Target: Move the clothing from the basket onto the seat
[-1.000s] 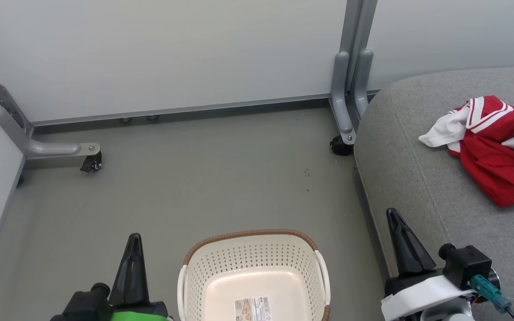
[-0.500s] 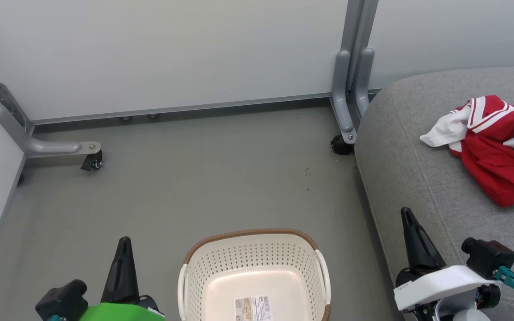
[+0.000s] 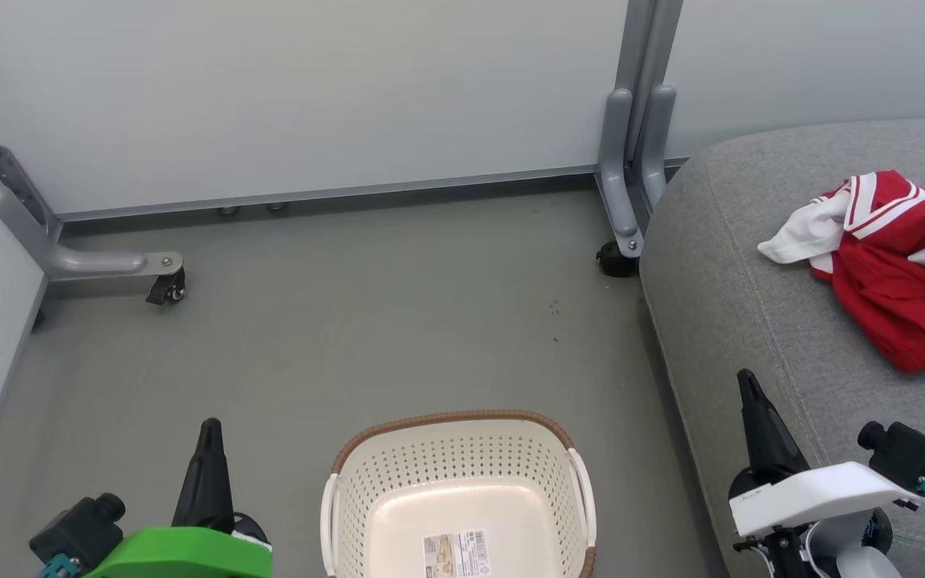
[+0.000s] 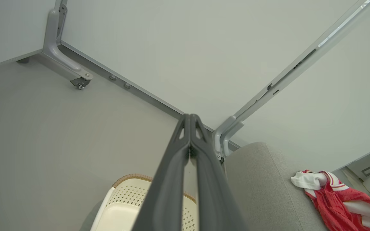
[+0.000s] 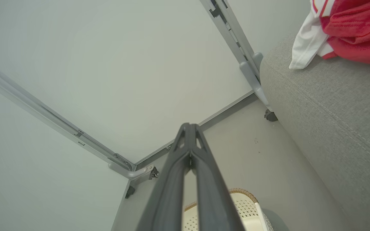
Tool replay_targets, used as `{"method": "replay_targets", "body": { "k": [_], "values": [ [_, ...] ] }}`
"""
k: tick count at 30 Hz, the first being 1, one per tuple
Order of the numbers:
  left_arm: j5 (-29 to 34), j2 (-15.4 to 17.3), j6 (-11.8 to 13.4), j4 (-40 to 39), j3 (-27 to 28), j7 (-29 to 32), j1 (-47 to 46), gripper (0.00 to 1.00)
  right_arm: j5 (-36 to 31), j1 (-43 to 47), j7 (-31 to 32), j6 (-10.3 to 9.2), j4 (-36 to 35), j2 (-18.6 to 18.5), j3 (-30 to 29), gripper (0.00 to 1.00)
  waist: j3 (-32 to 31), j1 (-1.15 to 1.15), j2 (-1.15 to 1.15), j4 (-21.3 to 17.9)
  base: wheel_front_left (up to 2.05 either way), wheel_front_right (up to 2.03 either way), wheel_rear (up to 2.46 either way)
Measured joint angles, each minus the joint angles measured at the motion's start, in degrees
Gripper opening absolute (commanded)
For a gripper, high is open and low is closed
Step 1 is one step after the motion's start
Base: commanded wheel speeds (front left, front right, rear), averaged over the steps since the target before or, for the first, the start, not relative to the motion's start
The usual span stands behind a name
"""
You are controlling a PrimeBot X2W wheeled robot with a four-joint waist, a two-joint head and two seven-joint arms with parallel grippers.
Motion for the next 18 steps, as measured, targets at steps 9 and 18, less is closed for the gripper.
{"method": "replay_targets", "body": {
  "k": [9, 18],
  "values": [
    [-6.97, 0.12, -0.81, 1.09, 1.09, 1.53, -1.08, 0.0, 7.26, -0.98, 1.66, 0.0, 0.77, -0.11, -0.92, 0.0, 0.12, 0.0, 0.0, 0.09, 0.0, 0.0, 0.0],
    [-13.29, 0.23, -1.7, 1.86, 1.99, 3.1, -2.27, 0.0, 13.85, -1.91, 3.15, -0.03, 1.44, -0.21, -1.82, 0.0, 0.23, 0.0, 0.0, 0.18, 0.0, 0.0, 0.0]
  ]
}}
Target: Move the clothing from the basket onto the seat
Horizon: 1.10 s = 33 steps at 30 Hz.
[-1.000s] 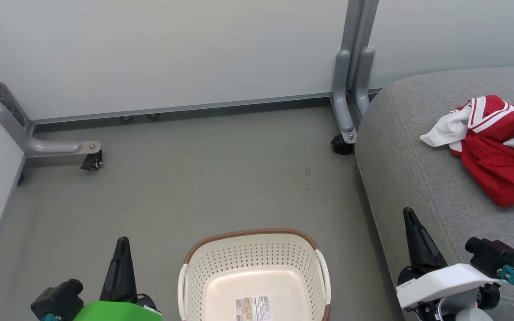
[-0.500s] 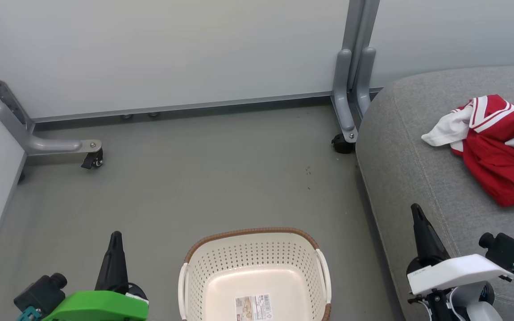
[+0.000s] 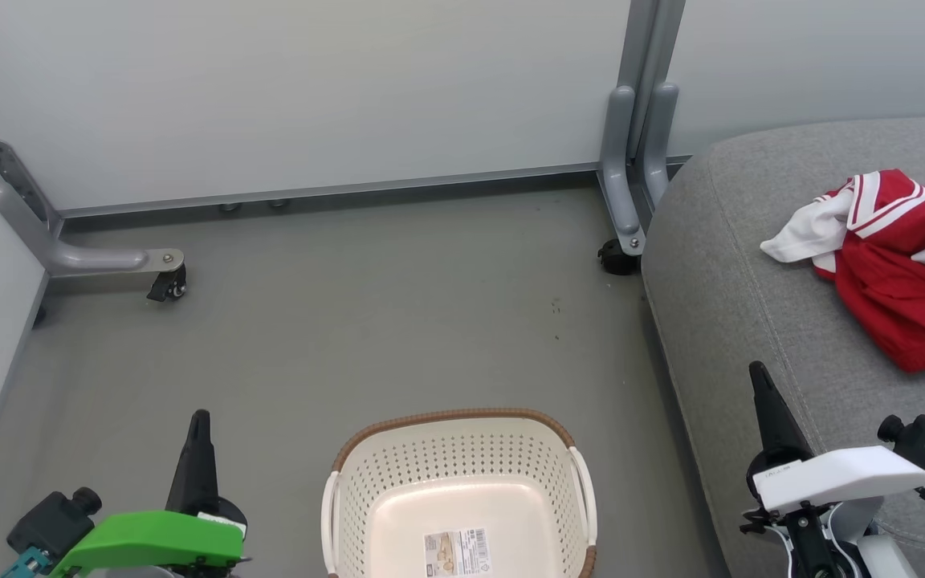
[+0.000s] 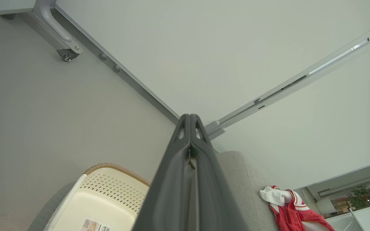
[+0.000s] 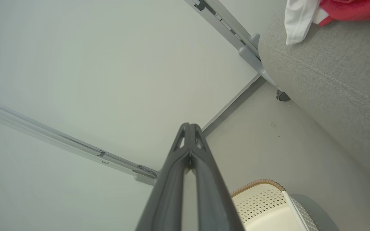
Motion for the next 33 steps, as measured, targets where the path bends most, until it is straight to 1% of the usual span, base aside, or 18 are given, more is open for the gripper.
{"method": "replay_targets", "body": {
  "k": [15, 33],
  "values": [
    [-9.62, 0.1, -1.09, 1.56, 1.72, 2.41, -1.87, 0.0, 9.81, -1.14, 2.38, 0.0, 1.1, -0.07, -1.54, 0.0, 0.19, 0.0, 0.0, 0.15, 0.0, 0.0, 0.0],
    [-18.94, 0.12, -2.5, 3.15, 3.6, 4.97, -3.44, 0.0, 19.82, -2.36, 5.0, -0.01, 2.2, -0.08, -3.26, 0.0, 0.43, 0.0, 0.0, 0.34, 0.0, 0.0, 0.0]
  ]
}}
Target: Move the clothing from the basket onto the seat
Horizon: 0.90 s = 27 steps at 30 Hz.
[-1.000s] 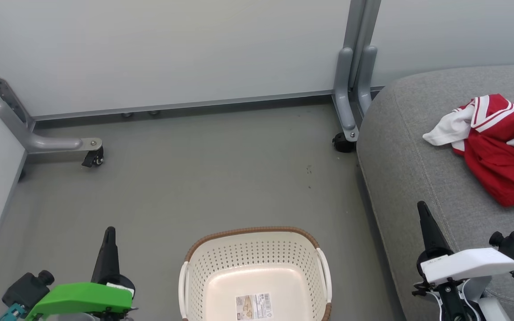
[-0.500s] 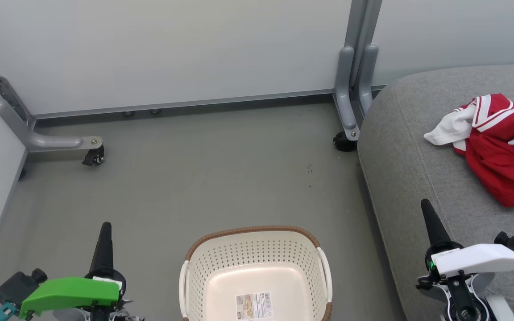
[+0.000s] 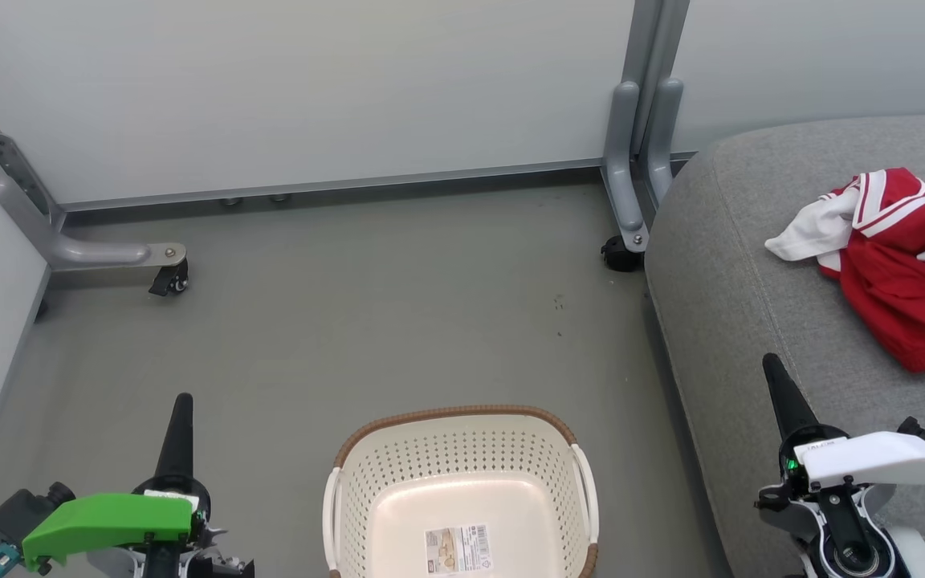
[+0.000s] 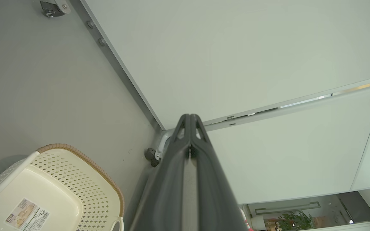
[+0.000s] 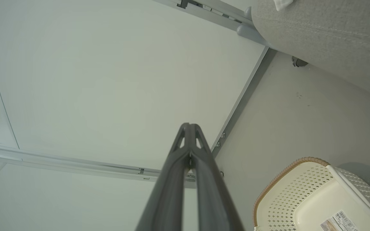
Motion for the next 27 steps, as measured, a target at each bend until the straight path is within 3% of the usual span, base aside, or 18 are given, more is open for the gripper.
{"method": "replay_targets", "body": {
  "k": [27],
  "values": [
    [-11.93, -0.05, -1.59, 1.93, 2.69, 3.52, -2.29, 0.0, 12.28, -1.4, 3.35, 0.0, 1.4, 0.09, -2.33, 0.0, 0.34, 0.0, 0.0, 0.27, 0.0, 0.0, 0.0]
  ]
}}
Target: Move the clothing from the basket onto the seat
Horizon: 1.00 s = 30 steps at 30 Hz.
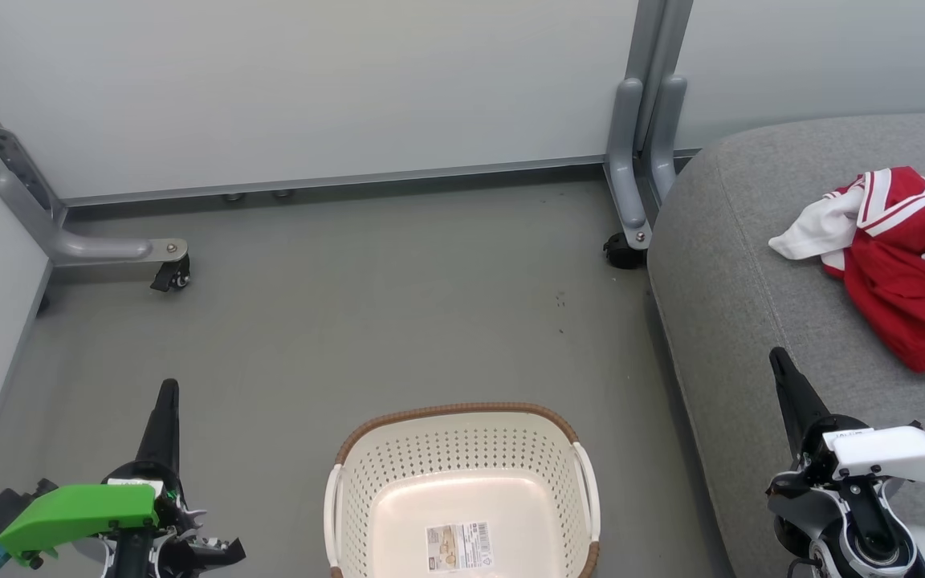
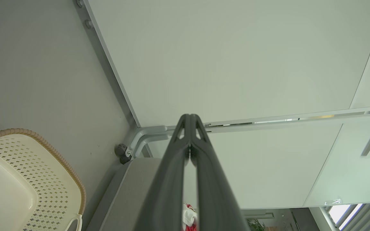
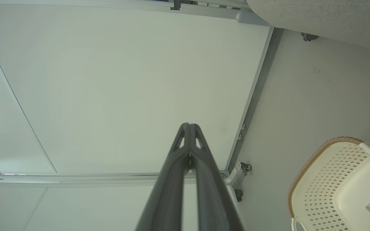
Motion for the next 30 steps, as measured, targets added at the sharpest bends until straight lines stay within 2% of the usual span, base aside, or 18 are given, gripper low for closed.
{"method": "replay_targets", "body": {
  "k": [15, 30],
  "values": [
    [-5.27, -0.1, -0.76, 0.83, 1.24, 1.72, -1.16, 0.0, 5.66, -0.75, 1.74, 0.0, 0.69, 0.11, -1.21, 0.0, 0.19, 0.0, 0.0, 0.15, 0.0, 0.0, 0.0],
    [-5.28, -0.27, -0.76, 0.89, 1.68, 2.0, -1.3, 0.0, 5.71, -0.9, 1.99, 0.0, 0.71, 0.27, -1.57, 0.0, 0.19, 0.0, 0.0, 0.15, 0.0, 0.0, 0.0]
  ]
}}
